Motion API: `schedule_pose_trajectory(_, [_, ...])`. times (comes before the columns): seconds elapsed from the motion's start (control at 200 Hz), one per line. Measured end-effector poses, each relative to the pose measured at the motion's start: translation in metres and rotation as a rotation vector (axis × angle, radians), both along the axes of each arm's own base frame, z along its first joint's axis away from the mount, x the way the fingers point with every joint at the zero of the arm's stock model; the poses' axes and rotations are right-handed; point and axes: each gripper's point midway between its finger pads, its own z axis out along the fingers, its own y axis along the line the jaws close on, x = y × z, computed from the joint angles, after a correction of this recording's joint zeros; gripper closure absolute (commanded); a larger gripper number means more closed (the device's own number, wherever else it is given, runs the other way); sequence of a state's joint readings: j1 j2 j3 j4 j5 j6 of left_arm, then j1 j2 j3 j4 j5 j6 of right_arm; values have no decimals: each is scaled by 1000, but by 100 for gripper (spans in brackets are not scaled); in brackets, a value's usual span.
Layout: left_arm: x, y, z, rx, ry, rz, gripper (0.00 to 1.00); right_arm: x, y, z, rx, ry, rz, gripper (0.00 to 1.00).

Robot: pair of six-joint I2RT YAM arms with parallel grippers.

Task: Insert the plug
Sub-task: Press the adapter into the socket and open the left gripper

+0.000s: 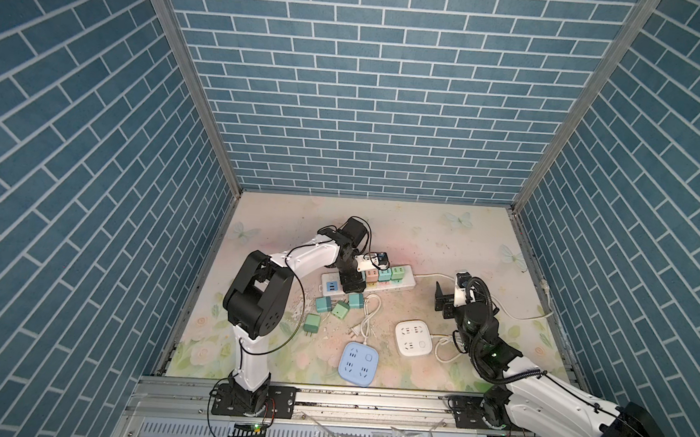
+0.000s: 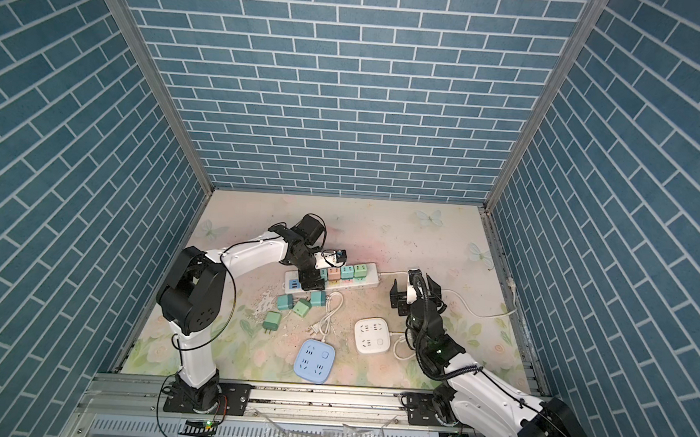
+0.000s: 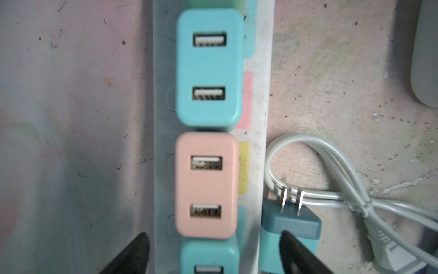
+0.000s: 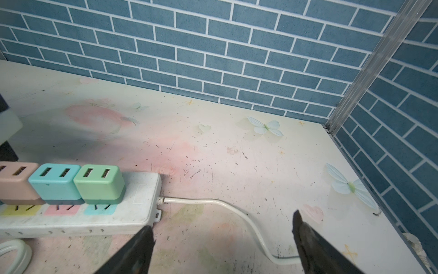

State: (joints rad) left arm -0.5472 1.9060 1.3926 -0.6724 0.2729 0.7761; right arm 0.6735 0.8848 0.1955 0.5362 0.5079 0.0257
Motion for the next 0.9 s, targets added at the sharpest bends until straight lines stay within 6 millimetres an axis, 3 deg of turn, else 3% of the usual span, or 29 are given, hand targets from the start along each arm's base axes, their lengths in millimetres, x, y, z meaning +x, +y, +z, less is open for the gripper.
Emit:
schedule_pose_trajectory(0.105, [0,0,10,-10,-18,5,1,0,0,0,1,0,1,7])
schedule_pose_trajectory(0.21, [1,0,37,-52,-82,13,0,0,1,-1,0,2,3,7])
schedule_pose_trajectory(0.425, [2,2,125,-215,-308,78,0,0,1,-3,-6,9,4,7])
schedule_pose_trajectory(0.63, [-5,20,201,-393,-507,242,0,0,2,-3,-5,9,9,7])
schedule_pose_trajectory(0.795, [-24,36,271,-679,-598,424,0,0,2,-4,-6,11,9,7])
schedule_pose_trajectory(0.9, [-47,45,285,-864,-570,496,0,0,3,-4,-5,12,14,7])
